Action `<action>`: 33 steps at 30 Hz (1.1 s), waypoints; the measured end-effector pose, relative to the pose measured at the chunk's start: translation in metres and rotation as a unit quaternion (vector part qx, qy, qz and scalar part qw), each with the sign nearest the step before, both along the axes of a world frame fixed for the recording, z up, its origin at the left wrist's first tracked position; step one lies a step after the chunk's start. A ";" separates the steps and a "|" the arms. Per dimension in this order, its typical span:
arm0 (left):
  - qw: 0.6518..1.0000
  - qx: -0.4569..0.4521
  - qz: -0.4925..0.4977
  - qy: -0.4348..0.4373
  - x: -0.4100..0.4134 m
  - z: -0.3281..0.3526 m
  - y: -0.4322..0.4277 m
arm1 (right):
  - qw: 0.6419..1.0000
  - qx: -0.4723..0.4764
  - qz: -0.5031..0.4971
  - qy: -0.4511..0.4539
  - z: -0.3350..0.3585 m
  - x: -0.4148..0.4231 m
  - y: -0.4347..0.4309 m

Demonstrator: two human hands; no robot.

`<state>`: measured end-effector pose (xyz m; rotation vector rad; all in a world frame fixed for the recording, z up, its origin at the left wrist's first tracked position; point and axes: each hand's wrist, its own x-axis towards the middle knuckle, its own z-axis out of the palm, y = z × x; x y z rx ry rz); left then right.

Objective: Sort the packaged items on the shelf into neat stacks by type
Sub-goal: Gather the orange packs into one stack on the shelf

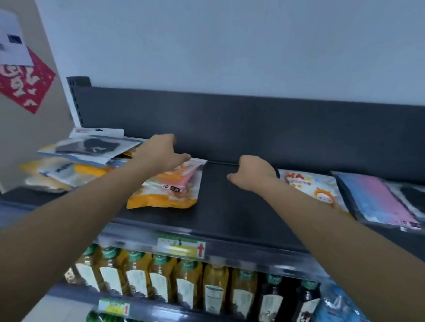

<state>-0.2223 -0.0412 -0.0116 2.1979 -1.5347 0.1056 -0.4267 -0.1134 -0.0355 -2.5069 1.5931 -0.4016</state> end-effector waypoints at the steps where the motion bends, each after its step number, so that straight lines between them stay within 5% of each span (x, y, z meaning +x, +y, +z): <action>1: 1.000 -0.001 0.000 -0.009 0.013 0.002 0.005 | 1.000 0.001 -0.002 -0.002 0.001 0.013 0.004; 16: 0.994 0.027 -0.020 -0.104 0.099 -0.015 0.012 | 0.974 0.170 -0.089 -0.119 -0.013 0.129 0.015; 23: 0.996 0.013 -0.043 -0.083 0.087 -0.016 -0.005 | 0.899 0.286 -0.134 -0.302 -0.010 0.129 -0.004; 28: 0.995 0.016 -0.075 -0.058 0.063 -0.019 -0.025 | 0.830 0.260 -0.176 -0.461 0.006 0.086 -0.004; 33: 0.990 0.056 -0.120 0.047 0.024 -0.026 -0.051 | 0.809 0.221 -0.192 -0.510 0.018 0.033 0.000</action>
